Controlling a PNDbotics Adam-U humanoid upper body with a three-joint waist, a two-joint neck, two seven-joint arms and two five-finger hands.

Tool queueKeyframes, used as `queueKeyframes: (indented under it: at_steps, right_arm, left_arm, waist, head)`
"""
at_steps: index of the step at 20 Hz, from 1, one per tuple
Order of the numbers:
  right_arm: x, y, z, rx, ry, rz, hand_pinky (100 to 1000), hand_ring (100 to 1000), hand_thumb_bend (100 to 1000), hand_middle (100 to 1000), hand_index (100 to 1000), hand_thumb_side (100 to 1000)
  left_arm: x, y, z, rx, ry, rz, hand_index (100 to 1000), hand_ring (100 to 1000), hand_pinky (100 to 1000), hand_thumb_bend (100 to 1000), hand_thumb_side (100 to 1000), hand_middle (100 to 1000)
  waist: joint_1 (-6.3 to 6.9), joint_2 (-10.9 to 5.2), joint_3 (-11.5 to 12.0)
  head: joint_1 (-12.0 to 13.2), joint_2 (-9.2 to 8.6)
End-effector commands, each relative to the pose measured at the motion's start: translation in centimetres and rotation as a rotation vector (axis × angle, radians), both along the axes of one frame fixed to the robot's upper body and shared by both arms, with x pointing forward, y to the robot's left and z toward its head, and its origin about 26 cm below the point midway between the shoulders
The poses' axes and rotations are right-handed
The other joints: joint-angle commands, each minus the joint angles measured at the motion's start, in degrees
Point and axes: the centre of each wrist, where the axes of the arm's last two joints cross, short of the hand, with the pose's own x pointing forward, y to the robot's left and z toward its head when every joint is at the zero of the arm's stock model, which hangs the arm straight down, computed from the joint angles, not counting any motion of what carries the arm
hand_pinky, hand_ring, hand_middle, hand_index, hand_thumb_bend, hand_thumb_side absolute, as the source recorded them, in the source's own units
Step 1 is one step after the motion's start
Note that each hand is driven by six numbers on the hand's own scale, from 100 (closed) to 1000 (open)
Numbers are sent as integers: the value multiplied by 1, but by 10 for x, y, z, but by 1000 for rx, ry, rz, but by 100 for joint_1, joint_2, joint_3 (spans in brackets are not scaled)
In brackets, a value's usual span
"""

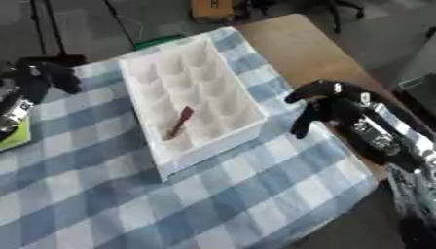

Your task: Pick up objects on the table and place them in the box.

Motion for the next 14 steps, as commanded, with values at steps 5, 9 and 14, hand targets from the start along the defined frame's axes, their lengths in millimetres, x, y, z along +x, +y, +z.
queueKeyframes:
  at_steps: [5,9,14]
  right_arm:
    - [-1,-7,7,-26,-19,-46,577,514,100,752,820,774]
    - [0,-5,11,-23,-29,-41,577,514,100,752,820,775]
    - [0,-6,9,-28,-13,-39,577,514,100,753,820,776]
  left_arm:
    - [-33,25,13,-87,-10,43,846,661,658,154,891,674]
    - [-38,26,10,-82,2,62,845,660,657,153,894,673]
    - [-42,26,3,-101,13,76,846,664,661,140,875,675]
  waist:
    - [-83,20,549]
    - [-92,85,694]
    - [-98,23,818]
  head:
    - [-54,41]
    - [-4,29]
    - [65,29]
